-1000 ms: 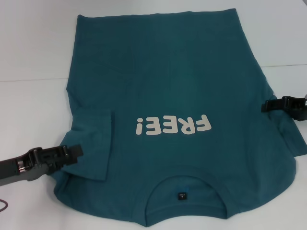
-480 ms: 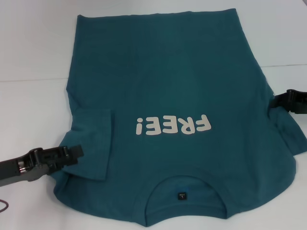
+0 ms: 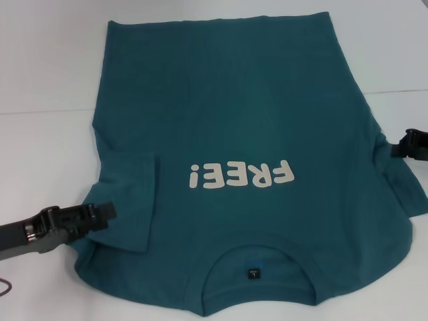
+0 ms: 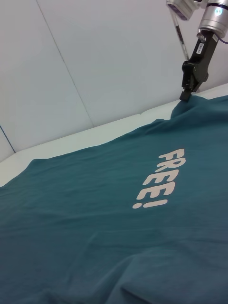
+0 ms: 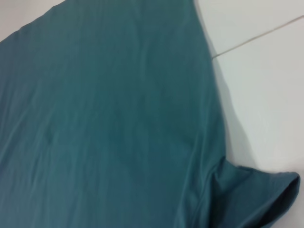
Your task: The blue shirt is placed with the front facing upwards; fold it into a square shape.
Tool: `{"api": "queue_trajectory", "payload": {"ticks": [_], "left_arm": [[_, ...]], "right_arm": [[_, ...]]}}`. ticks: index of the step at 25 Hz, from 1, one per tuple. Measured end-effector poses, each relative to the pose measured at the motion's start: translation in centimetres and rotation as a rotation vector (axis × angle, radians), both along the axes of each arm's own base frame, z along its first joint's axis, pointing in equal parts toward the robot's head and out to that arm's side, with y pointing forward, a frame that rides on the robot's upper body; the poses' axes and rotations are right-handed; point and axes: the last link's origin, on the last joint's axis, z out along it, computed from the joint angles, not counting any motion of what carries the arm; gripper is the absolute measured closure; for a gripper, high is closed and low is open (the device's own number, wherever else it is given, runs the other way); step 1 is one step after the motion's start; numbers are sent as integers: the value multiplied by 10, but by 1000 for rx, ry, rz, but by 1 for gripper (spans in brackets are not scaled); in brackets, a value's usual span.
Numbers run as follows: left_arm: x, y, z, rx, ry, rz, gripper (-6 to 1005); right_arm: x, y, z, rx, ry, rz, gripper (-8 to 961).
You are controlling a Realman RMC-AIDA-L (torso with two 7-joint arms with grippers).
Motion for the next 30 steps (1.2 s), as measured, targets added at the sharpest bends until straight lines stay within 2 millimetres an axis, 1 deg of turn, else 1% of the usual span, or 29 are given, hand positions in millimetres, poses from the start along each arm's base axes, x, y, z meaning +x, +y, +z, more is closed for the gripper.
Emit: {"api": "queue_trajectory", "payload": {"ticks": [5, 10, 14, 20, 21, 30], "left_arm": [[-1, -2, 0, -3, -4, 3, 543], [-3, -4, 1, -2, -5, 11, 544], [-5, -6, 1, 1, -10, 16, 544], [-5, -6, 1, 0, -11, 17, 544], [-5, -6, 1, -1, -11, 18, 544], [-4, -6, 1, -4, -15, 19, 543]], "right_arm": [[7, -3, 9, 10, -10, -13, 919], [14, -4, 22, 26, -54, -16, 954], [19, -4, 28, 24, -97, -24, 953], [19, -1, 44, 51, -152, -36, 953], [19, -1, 44, 51, -152, -36, 953], [12, 8, 55, 43, -237, -27, 954]]}}
